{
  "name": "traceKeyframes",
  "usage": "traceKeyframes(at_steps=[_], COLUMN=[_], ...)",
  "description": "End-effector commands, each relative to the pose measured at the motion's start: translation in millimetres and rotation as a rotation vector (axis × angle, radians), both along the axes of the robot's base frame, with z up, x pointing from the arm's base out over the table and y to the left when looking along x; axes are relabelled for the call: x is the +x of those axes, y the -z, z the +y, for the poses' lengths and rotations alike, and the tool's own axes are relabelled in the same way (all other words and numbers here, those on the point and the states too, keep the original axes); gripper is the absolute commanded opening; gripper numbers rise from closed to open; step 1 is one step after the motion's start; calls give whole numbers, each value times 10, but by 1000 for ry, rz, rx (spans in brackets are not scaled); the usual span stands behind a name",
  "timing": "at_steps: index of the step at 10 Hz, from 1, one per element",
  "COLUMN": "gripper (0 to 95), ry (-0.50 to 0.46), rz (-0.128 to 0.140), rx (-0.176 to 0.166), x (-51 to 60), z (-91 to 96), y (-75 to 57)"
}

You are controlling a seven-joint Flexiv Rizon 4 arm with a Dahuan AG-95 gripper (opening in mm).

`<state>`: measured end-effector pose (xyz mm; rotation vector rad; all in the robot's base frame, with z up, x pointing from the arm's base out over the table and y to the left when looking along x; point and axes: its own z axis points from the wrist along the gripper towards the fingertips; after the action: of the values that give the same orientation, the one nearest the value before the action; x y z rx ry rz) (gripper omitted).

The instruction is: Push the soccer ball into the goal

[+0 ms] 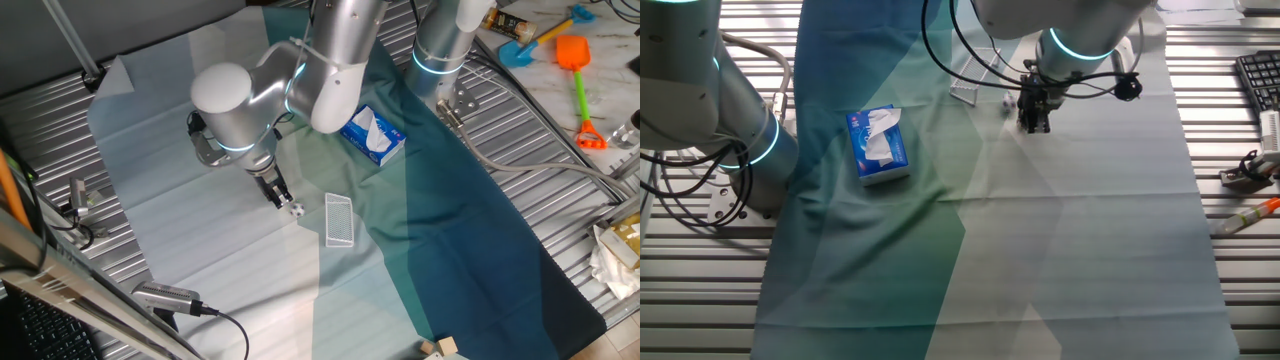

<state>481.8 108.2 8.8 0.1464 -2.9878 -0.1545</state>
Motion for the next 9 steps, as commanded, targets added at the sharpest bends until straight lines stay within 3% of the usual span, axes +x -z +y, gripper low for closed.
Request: traceKeyframes(at_steps=[1, 9], gripper=[0, 0], ry=[-3, -28], rz=[-3, -19], rx=[-5, -20], x=[19, 19], z=[4, 4], y=[7, 8])
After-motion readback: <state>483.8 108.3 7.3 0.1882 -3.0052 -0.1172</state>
